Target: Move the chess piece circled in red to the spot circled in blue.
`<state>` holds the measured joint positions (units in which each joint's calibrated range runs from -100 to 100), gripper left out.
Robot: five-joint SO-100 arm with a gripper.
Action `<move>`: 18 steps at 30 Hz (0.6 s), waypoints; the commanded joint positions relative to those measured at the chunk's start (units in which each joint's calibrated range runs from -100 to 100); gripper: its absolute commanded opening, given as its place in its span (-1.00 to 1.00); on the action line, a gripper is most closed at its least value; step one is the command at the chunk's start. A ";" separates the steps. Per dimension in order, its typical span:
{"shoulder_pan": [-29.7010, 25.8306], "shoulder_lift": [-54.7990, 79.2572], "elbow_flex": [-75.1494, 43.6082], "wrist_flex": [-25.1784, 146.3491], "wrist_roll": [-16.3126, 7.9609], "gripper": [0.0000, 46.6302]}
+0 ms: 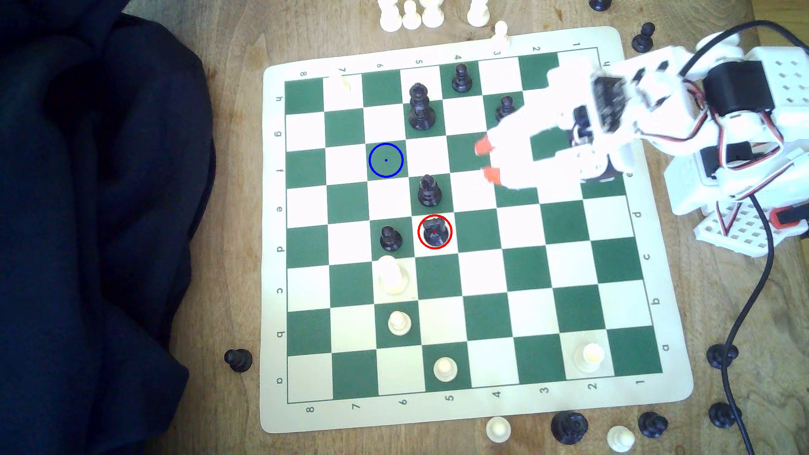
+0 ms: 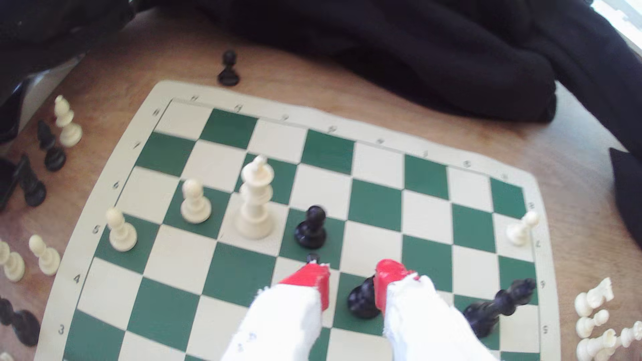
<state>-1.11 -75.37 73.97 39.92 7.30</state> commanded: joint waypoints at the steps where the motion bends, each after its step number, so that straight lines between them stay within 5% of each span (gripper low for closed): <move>1: -1.28 10.09 -6.25 0.62 0.15 -0.59; 18: -2.77 31.48 -9.06 -10.27 -1.66 -0.48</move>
<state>-3.24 -46.63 70.36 33.94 6.18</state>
